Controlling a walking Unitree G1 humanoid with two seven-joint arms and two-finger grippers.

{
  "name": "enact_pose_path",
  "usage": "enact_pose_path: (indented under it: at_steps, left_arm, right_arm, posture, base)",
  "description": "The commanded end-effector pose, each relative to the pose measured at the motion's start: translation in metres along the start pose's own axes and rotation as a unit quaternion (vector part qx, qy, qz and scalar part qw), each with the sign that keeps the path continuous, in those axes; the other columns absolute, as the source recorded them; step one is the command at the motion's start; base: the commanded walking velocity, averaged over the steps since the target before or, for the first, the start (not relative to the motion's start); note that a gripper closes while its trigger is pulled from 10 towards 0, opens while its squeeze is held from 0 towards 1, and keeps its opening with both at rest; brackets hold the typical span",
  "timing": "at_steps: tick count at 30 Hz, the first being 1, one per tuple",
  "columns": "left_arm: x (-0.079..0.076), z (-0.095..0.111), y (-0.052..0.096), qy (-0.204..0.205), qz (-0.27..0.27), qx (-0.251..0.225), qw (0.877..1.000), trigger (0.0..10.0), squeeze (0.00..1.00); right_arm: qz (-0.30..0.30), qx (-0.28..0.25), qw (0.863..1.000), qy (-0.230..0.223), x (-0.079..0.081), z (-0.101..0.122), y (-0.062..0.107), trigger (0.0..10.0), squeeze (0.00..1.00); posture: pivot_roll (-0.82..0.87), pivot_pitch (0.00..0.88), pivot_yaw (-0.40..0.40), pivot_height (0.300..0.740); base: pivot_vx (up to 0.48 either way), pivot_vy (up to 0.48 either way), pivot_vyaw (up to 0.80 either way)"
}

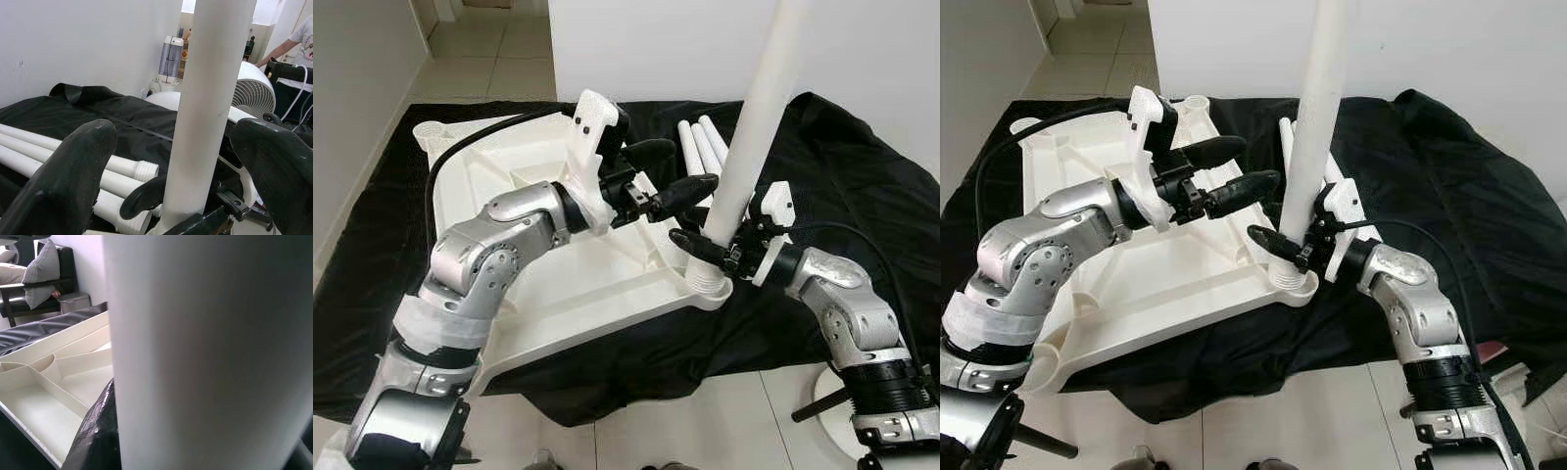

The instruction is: Building children table

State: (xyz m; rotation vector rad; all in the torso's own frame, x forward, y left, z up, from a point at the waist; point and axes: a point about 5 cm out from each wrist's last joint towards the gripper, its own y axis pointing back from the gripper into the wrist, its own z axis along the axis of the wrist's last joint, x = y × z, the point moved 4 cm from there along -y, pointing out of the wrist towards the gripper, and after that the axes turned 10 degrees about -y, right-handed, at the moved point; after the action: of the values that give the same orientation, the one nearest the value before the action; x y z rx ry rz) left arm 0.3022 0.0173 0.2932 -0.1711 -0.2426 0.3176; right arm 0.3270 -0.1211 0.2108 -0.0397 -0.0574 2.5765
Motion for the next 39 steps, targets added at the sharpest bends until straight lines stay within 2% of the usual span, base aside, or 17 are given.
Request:
enact_pose_path:
  at_steps: [1,4,14,23,24,25,30,39]
  left_arm:
    - [-0.038,0.013,0.0,-0.005,-0.215,-0.043,0.976,10.0,0.0]
    - [-0.042,0.016,-0.009,-0.003,-0.237,-0.044,0.97,10.0,0.0]
    - [-0.047,0.024,-0.018,-0.001,-0.255,-0.054,0.966,10.0,0.0]
    - [-0.042,0.028,-0.027,0.013,-0.239,-0.059,0.969,10.0,0.0]
    - [-0.038,0.028,-0.028,0.019,-0.234,-0.054,0.971,9.5,0.0]
    - [-0.032,0.028,-0.031,0.014,-0.215,-0.052,0.975,0.0,0.0]
    - [-0.021,0.023,-0.035,0.001,-0.186,-0.032,0.982,0.0,0.0]
    - [-0.021,0.02,-0.035,0.002,-0.187,-0.026,0.982,0.0,0.0]
  right_arm:
    - [0.013,0.008,1.0,0.01,0.002,0.002,-0.004,10.0,0.0]
    - [0.034,0.017,0.999,0.01,0.005,0.002,-0.009,10.0,0.0]
    - [0.061,0.038,0.997,0.006,0.014,-0.007,-0.016,10.0,0.0]
    - [0.08,0.044,0.996,0.003,0.023,-0.012,-0.023,10.0,0.0]
    - [0.082,0.046,0.996,0.003,0.024,-0.013,-0.024,10.0,0.0]
    - [0.083,0.047,0.995,0.002,0.023,-0.014,-0.025,10.0,0.0]
    - [0.085,0.049,0.995,0.001,0.023,-0.015,-0.026,10.0,0.0]
    - [0.09,0.05,0.995,0.002,0.023,-0.014,-0.028,10.0,0.0]
  posture:
    - [-0.05,0.058,-0.024,0.74]
    - [-0.05,0.063,-0.022,0.74]
    - [-0.05,0.074,-0.017,0.74]
    - [-0.04,0.066,-0.018,0.74]
    - [-0.03,0.064,-0.018,0.74]
    - [-0.03,0.059,-0.022,0.74]
    - [-0.02,0.055,-0.024,0.74]
    - [-0.02,0.042,-0.031,0.74]
  base:
    - [0.0,0.0,0.0]
    - [0.0,0.0,0.0]
    - [0.0,0.0,0.0]
    - [0.0,0.0,0.0]
    - [0.0,0.0,0.0]
    - [0.0,0.0,0.0]
    - [0.0,0.0,0.0]
    - [0.0,0.0,0.0]
